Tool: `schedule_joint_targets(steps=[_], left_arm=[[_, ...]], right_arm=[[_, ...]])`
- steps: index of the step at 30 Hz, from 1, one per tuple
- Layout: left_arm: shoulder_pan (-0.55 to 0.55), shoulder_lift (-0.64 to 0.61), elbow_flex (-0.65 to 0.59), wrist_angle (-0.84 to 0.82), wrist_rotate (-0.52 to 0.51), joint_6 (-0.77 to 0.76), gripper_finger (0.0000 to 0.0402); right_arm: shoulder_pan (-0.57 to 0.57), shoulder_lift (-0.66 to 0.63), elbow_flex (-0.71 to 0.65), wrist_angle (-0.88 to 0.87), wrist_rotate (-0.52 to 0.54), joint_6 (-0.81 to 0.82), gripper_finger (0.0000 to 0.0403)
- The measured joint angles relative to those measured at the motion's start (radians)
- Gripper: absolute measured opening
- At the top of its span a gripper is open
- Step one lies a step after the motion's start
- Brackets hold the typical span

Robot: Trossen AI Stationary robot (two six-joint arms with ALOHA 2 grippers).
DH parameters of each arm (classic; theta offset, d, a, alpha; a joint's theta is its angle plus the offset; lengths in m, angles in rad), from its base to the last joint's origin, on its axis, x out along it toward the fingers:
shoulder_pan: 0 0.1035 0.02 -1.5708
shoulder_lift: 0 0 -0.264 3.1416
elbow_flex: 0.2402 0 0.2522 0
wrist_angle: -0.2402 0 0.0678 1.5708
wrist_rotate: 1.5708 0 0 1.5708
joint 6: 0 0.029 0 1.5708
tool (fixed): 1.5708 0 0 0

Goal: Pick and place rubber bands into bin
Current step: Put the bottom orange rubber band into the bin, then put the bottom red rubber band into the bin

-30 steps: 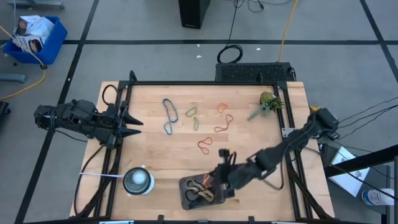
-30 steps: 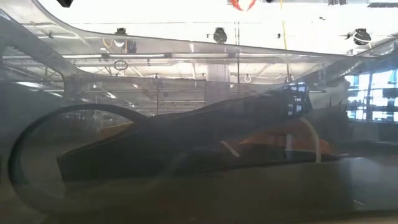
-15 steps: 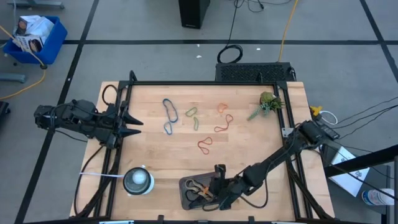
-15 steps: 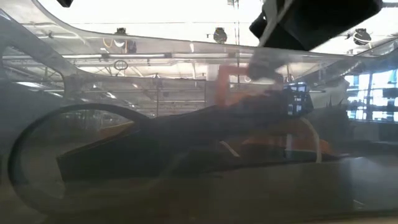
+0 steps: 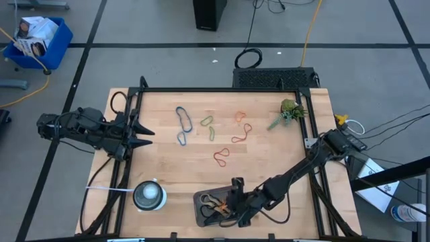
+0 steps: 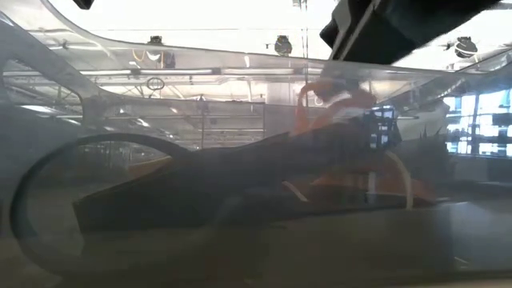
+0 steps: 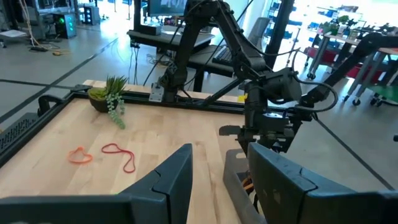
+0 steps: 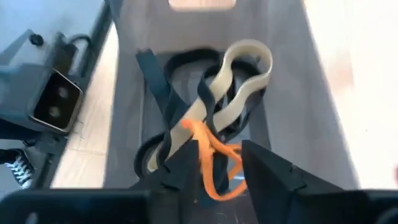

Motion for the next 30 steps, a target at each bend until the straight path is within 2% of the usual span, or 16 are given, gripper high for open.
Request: schedule_joint_targets(steps=[6, 11, 18, 26, 30], left_arm=[[0.0, 0.0, 0.0, -0.001, 0.0, 0.0, 0.0161], [0.0, 0.0, 0.0, -0.001, 0.0, -0.016, 0.0161], [0.0, 0.0, 0.0, 0.001, 0.0, -0.031, 0.0161], [0.0, 0.0, 0.0, 0.004, 0.001, -0.07, 0.0161], [0.0, 0.0, 0.0, 0.006, 0.001, -0.08, 0.0161]], right_arm=[[-0.016, -0.107, 0.0, -0.02, -0.003, -0.078, 0.015], [-0.063, -0.222, 0.0, -0.049, -0.001, -0.14, 0.0155], [-0.191, -0.346, 0.0, -0.141, -0.006, -0.148, 0.0155], [-0.364, -0.359, 0.0, -0.151, -0.151, -0.238, 0.0155], [-0.427, -0.354, -0.001, -0.148, -0.153, -0.314, 0.0155]])
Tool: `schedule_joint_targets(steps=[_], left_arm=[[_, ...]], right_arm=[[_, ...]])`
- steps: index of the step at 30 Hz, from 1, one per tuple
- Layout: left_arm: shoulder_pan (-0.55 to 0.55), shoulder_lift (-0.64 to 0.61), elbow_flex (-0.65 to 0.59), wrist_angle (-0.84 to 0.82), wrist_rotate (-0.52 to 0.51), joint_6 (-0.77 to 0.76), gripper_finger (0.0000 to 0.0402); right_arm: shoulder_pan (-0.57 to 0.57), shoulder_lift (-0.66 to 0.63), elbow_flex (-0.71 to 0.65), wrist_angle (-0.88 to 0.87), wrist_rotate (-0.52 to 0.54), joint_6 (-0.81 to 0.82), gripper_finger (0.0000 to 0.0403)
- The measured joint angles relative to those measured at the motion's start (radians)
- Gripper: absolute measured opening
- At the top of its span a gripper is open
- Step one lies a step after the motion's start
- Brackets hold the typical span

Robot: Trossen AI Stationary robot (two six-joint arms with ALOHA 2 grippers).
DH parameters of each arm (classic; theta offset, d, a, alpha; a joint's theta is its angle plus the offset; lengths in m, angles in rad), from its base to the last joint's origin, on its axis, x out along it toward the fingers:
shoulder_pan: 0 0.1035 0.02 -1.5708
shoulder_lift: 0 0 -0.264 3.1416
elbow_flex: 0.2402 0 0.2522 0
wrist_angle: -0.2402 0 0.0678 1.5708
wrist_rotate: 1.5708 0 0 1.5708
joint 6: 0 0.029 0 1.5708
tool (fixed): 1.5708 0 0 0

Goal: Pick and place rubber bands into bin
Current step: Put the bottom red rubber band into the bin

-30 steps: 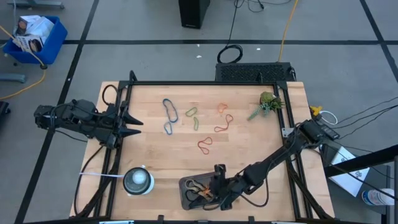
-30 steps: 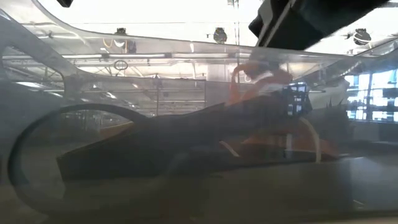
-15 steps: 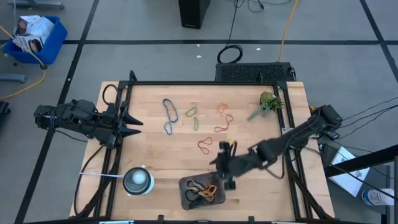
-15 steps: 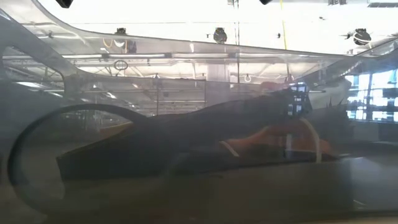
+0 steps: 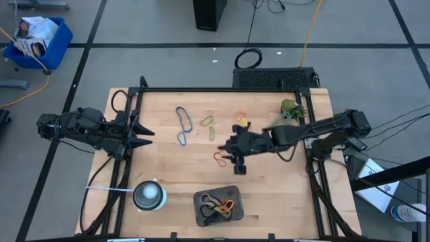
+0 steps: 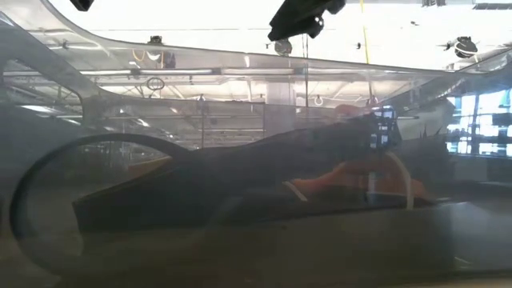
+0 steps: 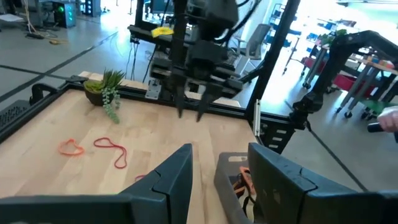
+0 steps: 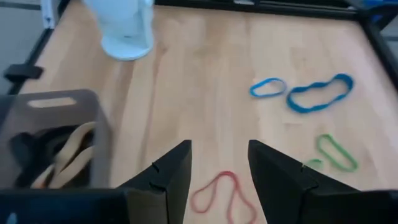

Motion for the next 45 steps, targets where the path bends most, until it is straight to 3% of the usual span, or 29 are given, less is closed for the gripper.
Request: schedule_joint_targets(steps=[7, 16, 25, 39, 45], left_arm=[[0.0, 0.0, 0.0, 0.002, 0.0, 0.001, 0.0161], [0.0, 0.0, 0.0, 0.002, 0.0, 0.014, 0.0161], [0.0, 0.0, 0.0, 0.001, 0.0, 0.044, 0.0161], [0.0, 0.0, 0.0, -0.019, 0.0, 0.037, 0.0161], [0.0, 0.0, 0.0, -0.024, 0.0, 0.034, 0.0161]], right_arm=[[-0.061, -0.002, -0.063, 0.079, -0.003, -0.072, 0.0155], [-0.113, 0.042, -0.319, 0.449, -0.006, -0.022, 0.0155], [-0.174, 0.236, -0.281, 0.455, -0.157, -0.029, 0.0155], [-0.207, 0.38, -0.225, 0.402, -0.163, -0.127, 0.0155], [-0.218, 0.423, -0.223, 0.43, -0.218, -0.123, 0.0153]])
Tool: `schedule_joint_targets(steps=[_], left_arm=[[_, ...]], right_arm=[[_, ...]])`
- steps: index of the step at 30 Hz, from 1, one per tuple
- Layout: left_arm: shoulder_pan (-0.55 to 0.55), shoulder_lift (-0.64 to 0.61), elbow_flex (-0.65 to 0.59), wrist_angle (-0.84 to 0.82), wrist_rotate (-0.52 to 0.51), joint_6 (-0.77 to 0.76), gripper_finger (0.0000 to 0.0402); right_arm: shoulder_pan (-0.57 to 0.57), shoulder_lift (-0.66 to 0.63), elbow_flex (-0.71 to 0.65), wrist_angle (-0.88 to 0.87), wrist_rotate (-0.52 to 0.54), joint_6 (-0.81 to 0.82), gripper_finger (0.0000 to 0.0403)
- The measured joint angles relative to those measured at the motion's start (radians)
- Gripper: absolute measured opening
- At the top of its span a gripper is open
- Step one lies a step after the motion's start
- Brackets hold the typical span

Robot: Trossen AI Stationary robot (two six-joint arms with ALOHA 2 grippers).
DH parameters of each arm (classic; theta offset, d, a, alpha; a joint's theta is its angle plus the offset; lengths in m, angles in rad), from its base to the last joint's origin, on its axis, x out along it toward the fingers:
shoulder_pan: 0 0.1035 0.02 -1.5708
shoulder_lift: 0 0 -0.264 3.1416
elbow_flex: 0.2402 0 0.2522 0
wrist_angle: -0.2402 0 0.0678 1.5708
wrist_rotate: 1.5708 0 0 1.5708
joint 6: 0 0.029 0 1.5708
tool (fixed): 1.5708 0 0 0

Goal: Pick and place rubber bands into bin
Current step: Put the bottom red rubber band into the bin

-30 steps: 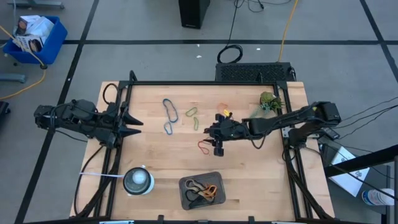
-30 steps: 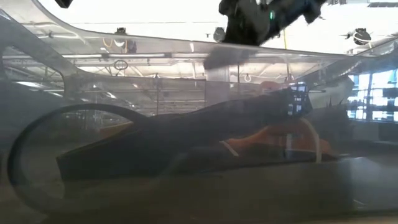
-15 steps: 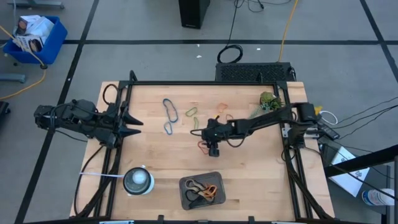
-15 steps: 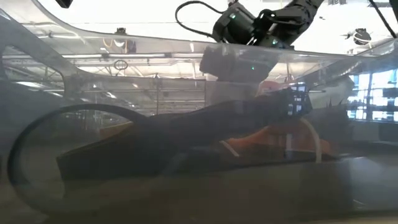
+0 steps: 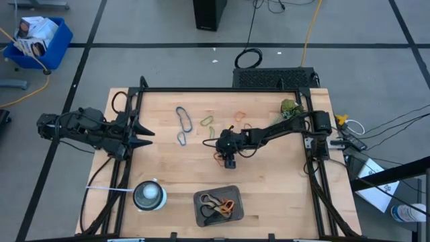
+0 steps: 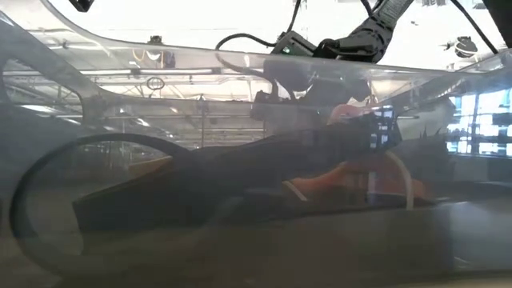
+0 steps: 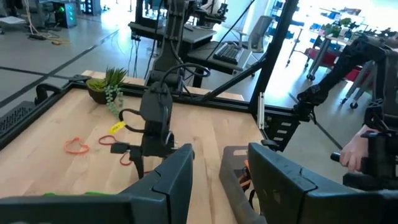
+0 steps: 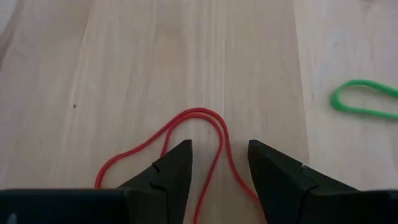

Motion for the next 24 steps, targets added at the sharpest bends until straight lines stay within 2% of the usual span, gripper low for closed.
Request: schedule_joint_targets(steps=[6, 14, 24], left_arm=[[0.0, 0.0, 0.0, 0.0, 0.0, 0.0, 0.0161], [0.0, 0.0, 0.0, 0.0, 0.0, 0.0, 0.0161], [0.0, 0.0, 0.0, 0.0, 0.0, 0.003, 0.0161]], right_arm=[[0.0, 0.03, 0.003, 0.002, 0.005, -0.009, 0.0118], [0.002, 0.031, 0.003, -0.011, 0.006, -0.079, 0.0011], [0.016, -0.017, -0.003, -0.022, 0.069, -0.048, 0.0001]])
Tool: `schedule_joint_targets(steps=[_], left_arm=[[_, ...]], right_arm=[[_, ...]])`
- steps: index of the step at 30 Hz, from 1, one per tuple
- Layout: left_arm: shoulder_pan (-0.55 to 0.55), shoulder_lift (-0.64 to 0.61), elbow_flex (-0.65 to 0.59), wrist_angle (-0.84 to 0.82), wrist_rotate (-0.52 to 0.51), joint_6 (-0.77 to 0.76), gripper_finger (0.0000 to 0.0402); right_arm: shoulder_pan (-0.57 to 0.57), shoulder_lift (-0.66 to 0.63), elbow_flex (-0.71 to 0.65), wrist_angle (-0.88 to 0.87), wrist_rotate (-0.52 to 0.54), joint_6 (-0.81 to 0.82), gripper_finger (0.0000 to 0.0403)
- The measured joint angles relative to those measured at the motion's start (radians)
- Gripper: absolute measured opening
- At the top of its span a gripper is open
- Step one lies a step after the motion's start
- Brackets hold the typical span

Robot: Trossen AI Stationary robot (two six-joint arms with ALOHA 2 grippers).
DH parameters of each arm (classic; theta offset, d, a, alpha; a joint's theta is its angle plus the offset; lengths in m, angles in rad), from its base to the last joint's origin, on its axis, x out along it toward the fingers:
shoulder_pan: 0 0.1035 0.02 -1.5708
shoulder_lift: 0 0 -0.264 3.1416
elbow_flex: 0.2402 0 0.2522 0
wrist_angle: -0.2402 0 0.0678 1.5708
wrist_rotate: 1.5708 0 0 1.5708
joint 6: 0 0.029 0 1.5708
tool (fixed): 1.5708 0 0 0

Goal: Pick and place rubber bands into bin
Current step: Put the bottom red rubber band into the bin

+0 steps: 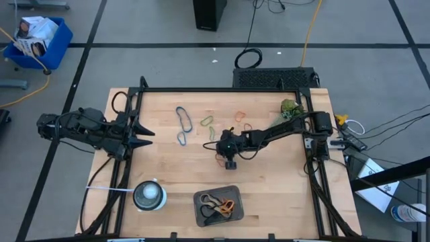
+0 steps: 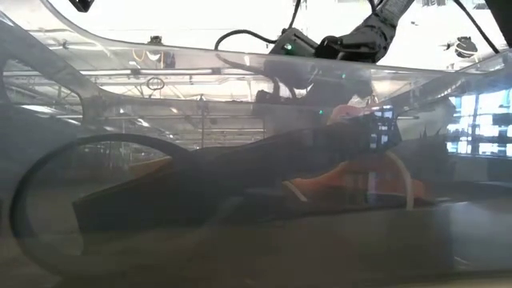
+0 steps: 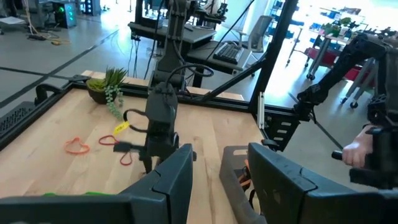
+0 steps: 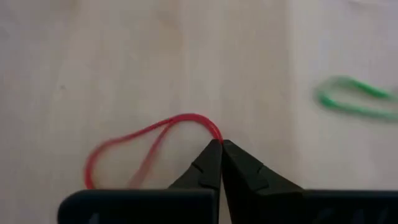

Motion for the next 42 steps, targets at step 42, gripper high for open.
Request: schedule_joint_targets(steps=[42], left_arm=[[0.0, 0.0, 0.0, 0.001, 0.0, 0.043, 0.0161]], right_arm=[[0.575, -0.145, 0.251, -0.146, 0.332, 0.279, 0.0]])
